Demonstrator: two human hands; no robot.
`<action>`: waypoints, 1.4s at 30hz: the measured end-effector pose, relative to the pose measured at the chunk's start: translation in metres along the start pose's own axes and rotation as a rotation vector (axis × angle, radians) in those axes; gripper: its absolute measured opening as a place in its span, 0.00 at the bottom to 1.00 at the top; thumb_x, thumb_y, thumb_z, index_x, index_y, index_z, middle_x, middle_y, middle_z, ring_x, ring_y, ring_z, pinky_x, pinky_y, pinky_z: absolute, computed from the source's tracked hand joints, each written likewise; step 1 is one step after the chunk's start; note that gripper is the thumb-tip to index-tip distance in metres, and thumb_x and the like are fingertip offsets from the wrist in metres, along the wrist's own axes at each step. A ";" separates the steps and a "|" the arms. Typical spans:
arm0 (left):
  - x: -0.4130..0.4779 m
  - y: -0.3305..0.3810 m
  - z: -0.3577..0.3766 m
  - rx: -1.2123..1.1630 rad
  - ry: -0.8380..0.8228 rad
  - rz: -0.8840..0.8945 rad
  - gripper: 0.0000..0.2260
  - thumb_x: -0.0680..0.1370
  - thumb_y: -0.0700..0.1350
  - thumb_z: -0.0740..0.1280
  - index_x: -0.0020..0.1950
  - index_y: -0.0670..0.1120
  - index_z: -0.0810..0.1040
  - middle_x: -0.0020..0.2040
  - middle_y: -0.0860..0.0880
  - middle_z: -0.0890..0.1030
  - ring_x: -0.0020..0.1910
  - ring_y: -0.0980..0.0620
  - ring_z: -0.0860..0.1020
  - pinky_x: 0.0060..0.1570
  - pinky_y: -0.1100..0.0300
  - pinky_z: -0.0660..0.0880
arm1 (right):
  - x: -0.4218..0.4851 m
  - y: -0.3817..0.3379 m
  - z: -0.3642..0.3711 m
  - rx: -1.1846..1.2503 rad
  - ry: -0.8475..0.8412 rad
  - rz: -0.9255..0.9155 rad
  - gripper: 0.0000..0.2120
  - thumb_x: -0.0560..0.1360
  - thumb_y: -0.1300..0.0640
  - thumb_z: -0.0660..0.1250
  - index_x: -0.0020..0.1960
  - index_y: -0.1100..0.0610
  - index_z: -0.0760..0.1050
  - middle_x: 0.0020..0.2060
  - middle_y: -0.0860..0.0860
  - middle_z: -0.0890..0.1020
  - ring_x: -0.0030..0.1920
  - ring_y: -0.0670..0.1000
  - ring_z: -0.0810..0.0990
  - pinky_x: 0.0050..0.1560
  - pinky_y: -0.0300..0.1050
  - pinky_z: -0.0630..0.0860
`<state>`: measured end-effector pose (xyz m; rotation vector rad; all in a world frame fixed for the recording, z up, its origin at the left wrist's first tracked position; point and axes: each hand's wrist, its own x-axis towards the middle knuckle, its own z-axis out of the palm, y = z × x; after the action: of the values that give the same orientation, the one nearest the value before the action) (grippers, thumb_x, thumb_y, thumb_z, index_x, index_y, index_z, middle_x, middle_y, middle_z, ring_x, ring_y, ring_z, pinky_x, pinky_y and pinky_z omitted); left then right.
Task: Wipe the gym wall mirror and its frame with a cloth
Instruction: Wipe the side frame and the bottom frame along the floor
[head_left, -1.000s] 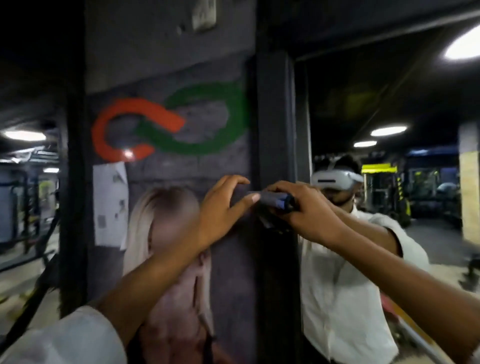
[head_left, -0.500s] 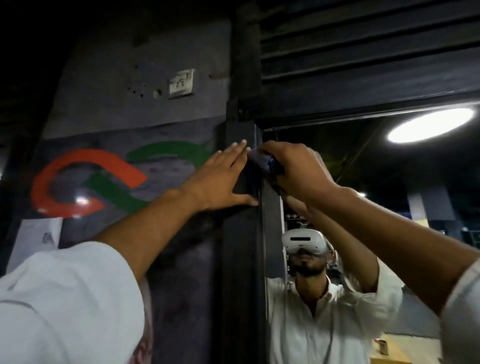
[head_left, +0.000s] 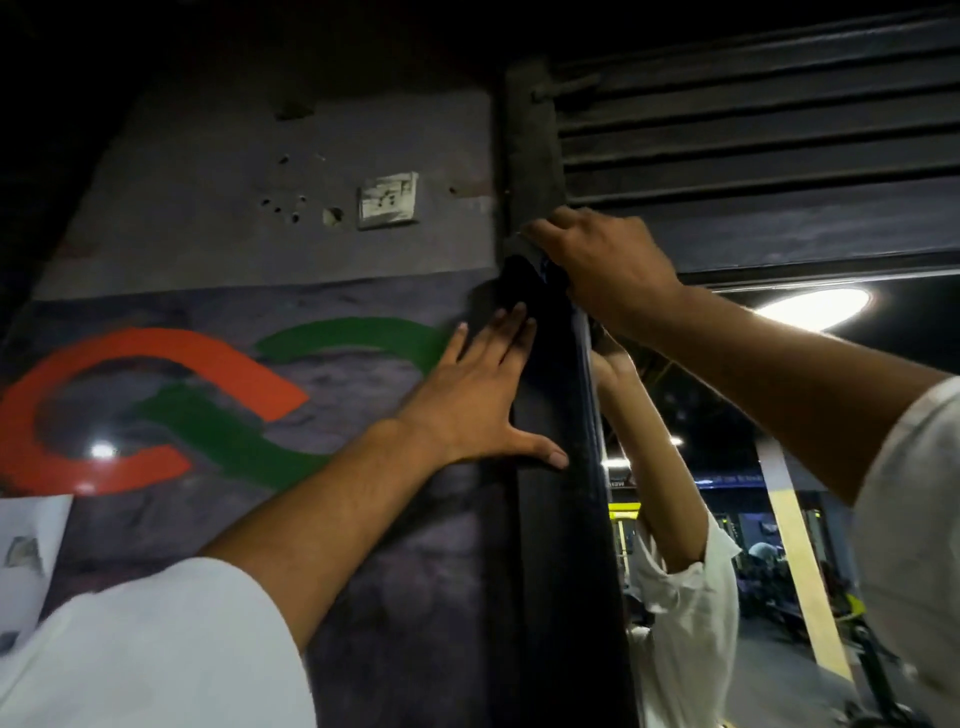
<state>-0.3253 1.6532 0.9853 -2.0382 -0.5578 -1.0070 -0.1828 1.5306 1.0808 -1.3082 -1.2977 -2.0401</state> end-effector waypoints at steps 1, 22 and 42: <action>0.001 -0.002 0.002 -0.011 0.008 0.006 0.67 0.65 0.83 0.64 0.87 0.43 0.37 0.87 0.46 0.35 0.86 0.49 0.36 0.84 0.42 0.40 | 0.007 -0.002 0.002 -0.013 -0.004 -0.004 0.20 0.80 0.60 0.66 0.72 0.56 0.71 0.62 0.58 0.77 0.60 0.63 0.79 0.41 0.55 0.74; 0.006 -0.010 0.016 -0.130 0.012 0.082 0.67 0.68 0.81 0.64 0.85 0.42 0.32 0.84 0.44 0.28 0.85 0.46 0.33 0.83 0.36 0.39 | 0.060 -0.019 0.015 0.111 0.155 0.297 0.22 0.81 0.64 0.66 0.74 0.56 0.71 0.66 0.59 0.78 0.62 0.61 0.79 0.55 0.56 0.79; 0.003 0.004 0.002 -0.010 -0.078 0.013 0.64 0.70 0.80 0.65 0.86 0.41 0.37 0.87 0.40 0.38 0.86 0.41 0.36 0.82 0.34 0.37 | -0.024 -0.053 0.000 0.176 -0.034 -0.027 0.23 0.81 0.60 0.65 0.75 0.51 0.75 0.73 0.54 0.77 0.73 0.57 0.75 0.65 0.57 0.77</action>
<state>-0.3198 1.6529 0.9852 -2.0947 -0.5812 -0.9274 -0.2093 1.5530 1.0343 -1.2567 -1.4808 -1.8800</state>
